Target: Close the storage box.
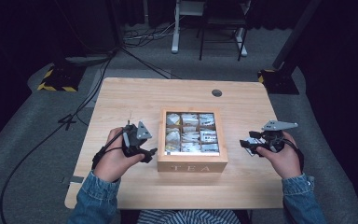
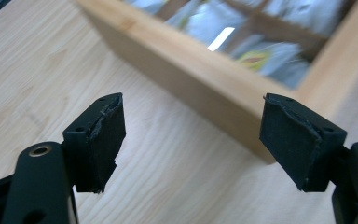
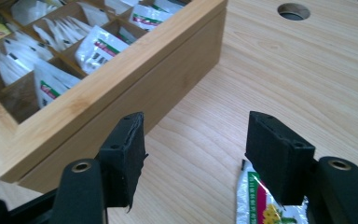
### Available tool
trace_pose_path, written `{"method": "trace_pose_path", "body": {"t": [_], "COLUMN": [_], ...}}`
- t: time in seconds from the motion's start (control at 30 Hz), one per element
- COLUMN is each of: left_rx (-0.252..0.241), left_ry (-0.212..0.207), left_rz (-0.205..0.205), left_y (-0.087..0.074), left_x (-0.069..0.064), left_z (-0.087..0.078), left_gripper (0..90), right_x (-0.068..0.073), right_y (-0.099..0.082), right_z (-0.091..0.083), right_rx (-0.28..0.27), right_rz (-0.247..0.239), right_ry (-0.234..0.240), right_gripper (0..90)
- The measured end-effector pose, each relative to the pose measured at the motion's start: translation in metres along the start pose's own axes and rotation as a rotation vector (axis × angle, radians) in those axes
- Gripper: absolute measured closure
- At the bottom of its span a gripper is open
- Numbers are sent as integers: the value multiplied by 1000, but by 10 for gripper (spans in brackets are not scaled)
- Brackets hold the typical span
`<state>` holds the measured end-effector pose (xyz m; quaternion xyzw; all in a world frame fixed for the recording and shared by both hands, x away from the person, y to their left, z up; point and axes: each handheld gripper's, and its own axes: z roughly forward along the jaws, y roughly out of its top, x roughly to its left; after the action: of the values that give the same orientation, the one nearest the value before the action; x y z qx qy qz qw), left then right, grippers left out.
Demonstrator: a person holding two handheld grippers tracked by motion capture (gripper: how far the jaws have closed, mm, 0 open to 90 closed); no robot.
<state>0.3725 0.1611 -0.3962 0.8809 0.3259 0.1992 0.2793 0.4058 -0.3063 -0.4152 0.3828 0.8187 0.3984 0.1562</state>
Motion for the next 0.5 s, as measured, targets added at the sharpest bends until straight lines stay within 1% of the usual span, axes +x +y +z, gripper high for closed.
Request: {"method": "trace_pose_path", "body": {"t": [0.03, 0.07, 0.1, 0.13, 0.23, 0.4, 0.5], "left_rx": [-1, 8, 19, 27, 46, 68, 72], "left_ry": [11, 35, 48, 73, 106, 120, 127], "left_rz": [-18, -40, -49, -70, -133, -206, -233], "left_y": [-3, -7, -9, -14, -25, -42, -50], "left_x": [4, 12, 16, 23, 38, 58, 67], "left_z": [1, 3, 4, 7, 13, 21, 26], "left_gripper": [227, 222, 219, 216, 211, 205, 205], "right_x": [-2, -4, -6, -7, -11, -15, -17], "right_y": [-1, -2, -3, -3, -5, -8, -10], "right_z": [0, 0, 0, -1, -1, -1, 0], "right_rx": [-2, -4, -5, -4, -8, -8, -4], "right_rz": [10, 12, 15, 23, 31, 43, 49], "right_ry": [-5, -6, -13, -14, -25, -33, -46], "right_gripper": [386, 385, 385, 385, 385, 385, 384]}}
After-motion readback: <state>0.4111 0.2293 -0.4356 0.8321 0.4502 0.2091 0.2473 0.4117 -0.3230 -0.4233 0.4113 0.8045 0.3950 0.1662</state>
